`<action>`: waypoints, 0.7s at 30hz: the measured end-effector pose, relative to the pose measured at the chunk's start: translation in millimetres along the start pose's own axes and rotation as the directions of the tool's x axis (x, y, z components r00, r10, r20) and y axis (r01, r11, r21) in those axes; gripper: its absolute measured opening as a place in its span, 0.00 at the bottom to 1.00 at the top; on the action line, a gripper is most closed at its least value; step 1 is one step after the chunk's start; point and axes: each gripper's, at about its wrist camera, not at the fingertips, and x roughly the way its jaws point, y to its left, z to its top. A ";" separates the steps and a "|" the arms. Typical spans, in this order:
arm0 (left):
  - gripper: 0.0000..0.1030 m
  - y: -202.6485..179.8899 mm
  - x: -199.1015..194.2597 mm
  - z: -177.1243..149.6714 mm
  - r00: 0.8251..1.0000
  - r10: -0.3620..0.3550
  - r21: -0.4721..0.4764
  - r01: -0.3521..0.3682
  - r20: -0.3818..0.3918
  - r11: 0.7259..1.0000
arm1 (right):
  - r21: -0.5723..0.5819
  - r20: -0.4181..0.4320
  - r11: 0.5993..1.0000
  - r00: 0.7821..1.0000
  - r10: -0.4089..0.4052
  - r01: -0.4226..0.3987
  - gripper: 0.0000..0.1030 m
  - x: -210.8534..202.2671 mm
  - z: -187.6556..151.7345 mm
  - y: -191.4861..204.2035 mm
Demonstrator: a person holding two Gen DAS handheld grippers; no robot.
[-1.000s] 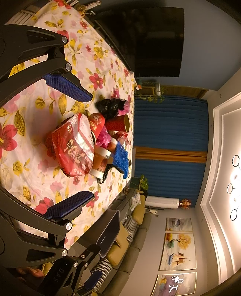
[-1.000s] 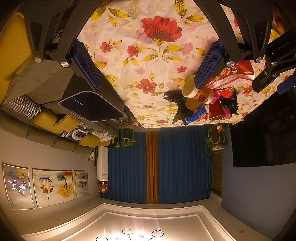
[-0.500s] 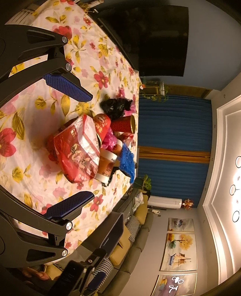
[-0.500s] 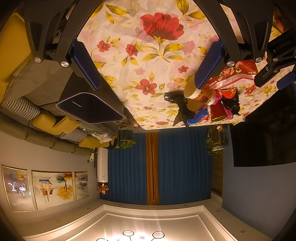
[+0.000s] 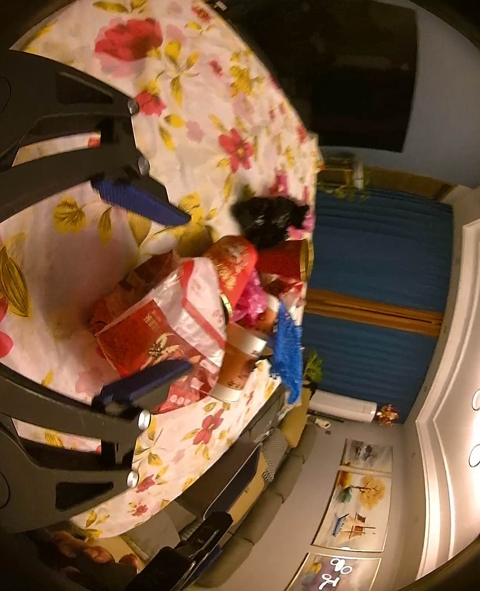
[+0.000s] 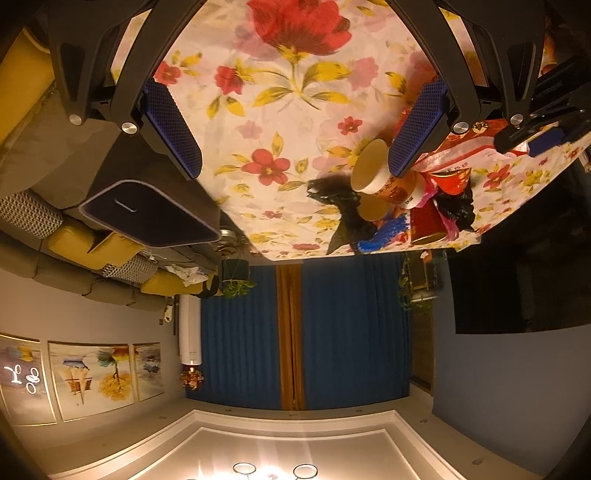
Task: Collect trash
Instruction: 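Grasp the red-and-white snack bag with the left tool while the right tool approaches the white-and-orange cup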
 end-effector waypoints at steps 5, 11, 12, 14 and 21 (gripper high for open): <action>0.44 9.8 16.0 -5.5 0.995 -0.076 -0.050 0.073 -0.060 0.996 | -0.009 -0.002 1.000 1.000 0.020 -0.020 0.95 8.9 -1.0 8.0; 0.10 8.3 23.6 -9.5 0.988 -0.128 -0.053 0.123 -0.087 0.991 | -0.022 -0.016 0.999 0.999 0.042 -0.043 0.95 17.1 -2.9 16.5; 0.06 7.5 23.1 -10.2 0.988 -0.132 -0.049 0.128 -0.083 0.990 | -0.027 -0.018 0.998 0.999 0.047 -0.048 0.95 18.6 -3.5 18.8; 0.04 6.1 20.7 -10.0 0.989 -0.132 -0.042 0.130 -0.070 0.991 | -0.038 -0.020 0.998 0.998 0.053 -0.053 0.94 20.2 -5.0 21.7; 0.03 7.5 -15.5 7.4 0.993 -0.102 -0.024 0.103 0.068 0.994 | -0.031 -0.049 0.995 0.994 0.093 -0.094 0.88 36.1 -5.6 28.6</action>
